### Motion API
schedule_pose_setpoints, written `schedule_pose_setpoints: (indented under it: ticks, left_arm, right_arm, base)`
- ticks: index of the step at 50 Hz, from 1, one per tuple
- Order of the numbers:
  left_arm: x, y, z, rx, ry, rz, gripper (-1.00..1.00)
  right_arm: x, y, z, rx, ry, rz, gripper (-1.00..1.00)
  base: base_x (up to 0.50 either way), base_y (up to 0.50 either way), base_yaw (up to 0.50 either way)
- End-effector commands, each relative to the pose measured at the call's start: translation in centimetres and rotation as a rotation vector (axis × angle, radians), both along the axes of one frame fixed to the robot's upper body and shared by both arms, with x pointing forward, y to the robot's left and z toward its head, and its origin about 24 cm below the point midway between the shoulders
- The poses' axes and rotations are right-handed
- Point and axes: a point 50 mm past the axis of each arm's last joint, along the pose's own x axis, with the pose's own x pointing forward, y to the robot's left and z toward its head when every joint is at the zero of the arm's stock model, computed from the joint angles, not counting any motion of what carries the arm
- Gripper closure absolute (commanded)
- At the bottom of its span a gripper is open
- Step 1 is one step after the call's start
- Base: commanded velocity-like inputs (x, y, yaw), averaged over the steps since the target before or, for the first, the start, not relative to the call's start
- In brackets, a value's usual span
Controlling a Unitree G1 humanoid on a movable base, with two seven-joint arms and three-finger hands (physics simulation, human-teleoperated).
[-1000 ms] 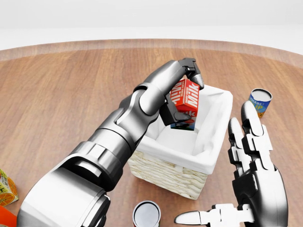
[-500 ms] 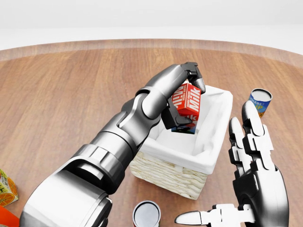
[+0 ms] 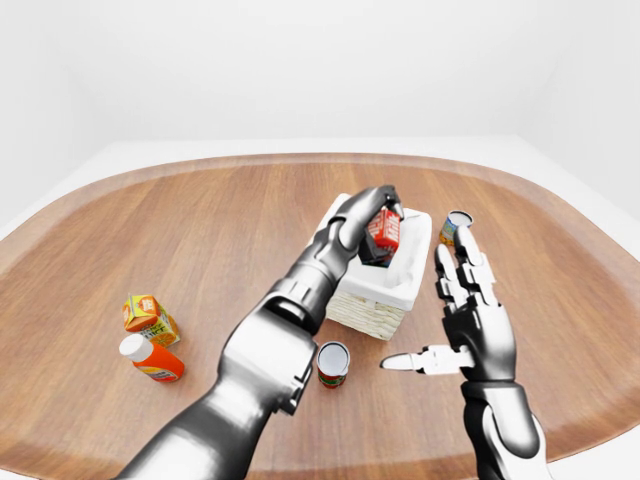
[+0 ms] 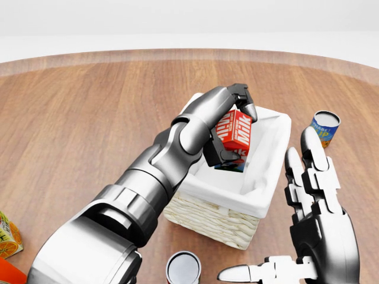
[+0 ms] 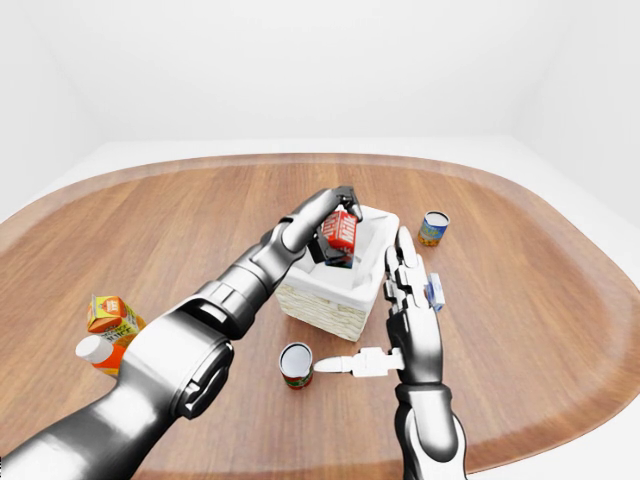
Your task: Pick the milk and place it in the basket.
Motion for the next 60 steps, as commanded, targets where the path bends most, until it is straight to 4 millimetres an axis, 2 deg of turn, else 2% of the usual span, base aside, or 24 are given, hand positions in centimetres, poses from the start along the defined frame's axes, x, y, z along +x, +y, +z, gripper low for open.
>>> schedule_pose_setpoints:
  ticks: [1,22,31,32,33,60]
  left_arm:
    - [0.0,-0.2,0.4,-0.033,-0.037,0.023,1.00]
    - [-0.1,0.1,-0.2,-0.032,-0.029,0.041,1.00]
    - [0.3,0.4,0.8,-0.044,-0.072,0.071,1.00]
    - [0.4,0.5,1.0,-0.055,-0.088,0.087,-0.80]
    - [0.4,0.5,1.1,-0.067,-0.080,0.085,-1.00]
    - [0.5,1.3,0.2,-0.062,-0.067,0.112,-1.00]
  right_arm:
    - [-0.1,0.2,-0.2,-0.004,0.003,0.005,-1.00]
    - [-0.1,0.1,-0.1,-0.002,0.001,0.007,-1.00]
    - [-0.1,0.2,-0.1,-0.003,0.002,0.011,-1.00]
    - [-0.1,0.2,-0.1,-0.004,0.001,0.010,-1.00]
    - [-0.1,0.2,-0.2,-0.005,0.002,0.011,-1.00]
    - [0.1,0.4,-0.5,-0.007,0.011,0.017,-1.00]
  base:
    - [0.00,0.00,0.00]
    - [0.00,0.00,0.00]
    - [0.00,0.00,0.00]
    - [0.00,0.00,0.00]
    - [0.00,0.00,0.00]
    - [0.00,0.00,0.00]
